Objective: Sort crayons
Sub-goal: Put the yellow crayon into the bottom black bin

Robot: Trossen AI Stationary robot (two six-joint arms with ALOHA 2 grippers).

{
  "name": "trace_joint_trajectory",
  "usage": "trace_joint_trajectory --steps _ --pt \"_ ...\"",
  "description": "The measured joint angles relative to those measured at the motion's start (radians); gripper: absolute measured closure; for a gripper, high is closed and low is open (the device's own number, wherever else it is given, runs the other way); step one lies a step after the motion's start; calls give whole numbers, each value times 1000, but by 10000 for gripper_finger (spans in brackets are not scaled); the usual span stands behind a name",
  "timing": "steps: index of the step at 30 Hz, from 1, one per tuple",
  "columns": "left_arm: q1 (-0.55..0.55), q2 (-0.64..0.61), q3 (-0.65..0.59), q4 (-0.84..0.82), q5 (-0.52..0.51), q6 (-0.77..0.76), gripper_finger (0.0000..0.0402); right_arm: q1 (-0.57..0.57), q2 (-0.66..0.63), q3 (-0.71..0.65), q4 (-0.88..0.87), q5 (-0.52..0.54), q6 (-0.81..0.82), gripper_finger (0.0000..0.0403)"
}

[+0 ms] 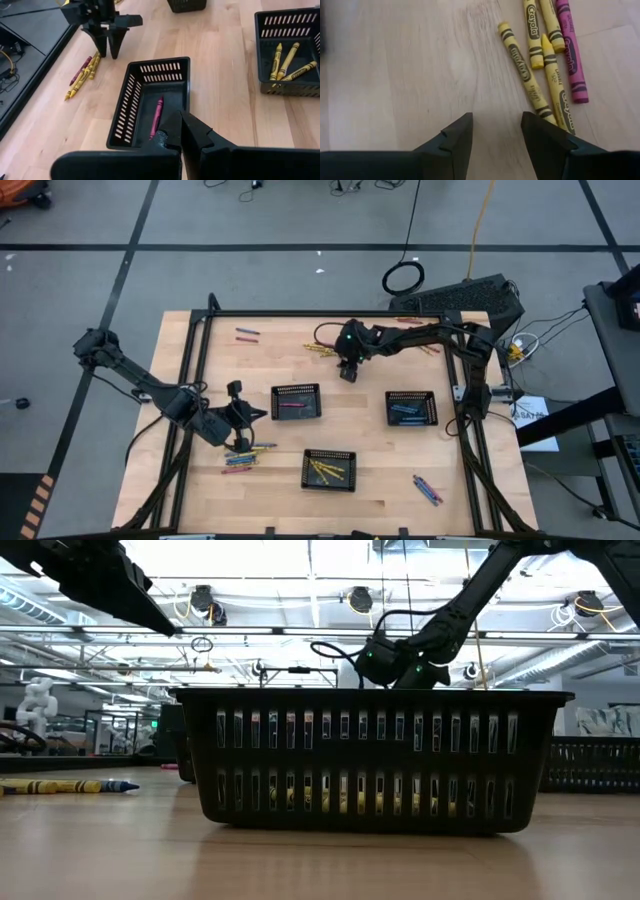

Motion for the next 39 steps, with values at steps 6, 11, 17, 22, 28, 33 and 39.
trace_joint_trajectory --steps 6,11,17,22,28,33,39 --pt "0 0 0 1 0 0 400 1 -12 -2 -4 -75 -36 262" --pt "0 0 0 3 -5 0 400 13 -46 -3 17 -66 -72 265" --pt "0 0 0 4 -19 0 400 0 -25 -3 30 26 -110 262" --pt "0 0 0 4 -19 0 400 -6 -16 -3 59 31 -112 262" --pt "0 0 0 4 -19 0 400 -3 -17 -3 60 24 -121 262" --pt "0 0 0 4 -19 0 400 -4 -17 -3 80 31 -138 262" --pt "0 0 0 4 -19 0 400 -17 -17 -3 77 30 -130 261"
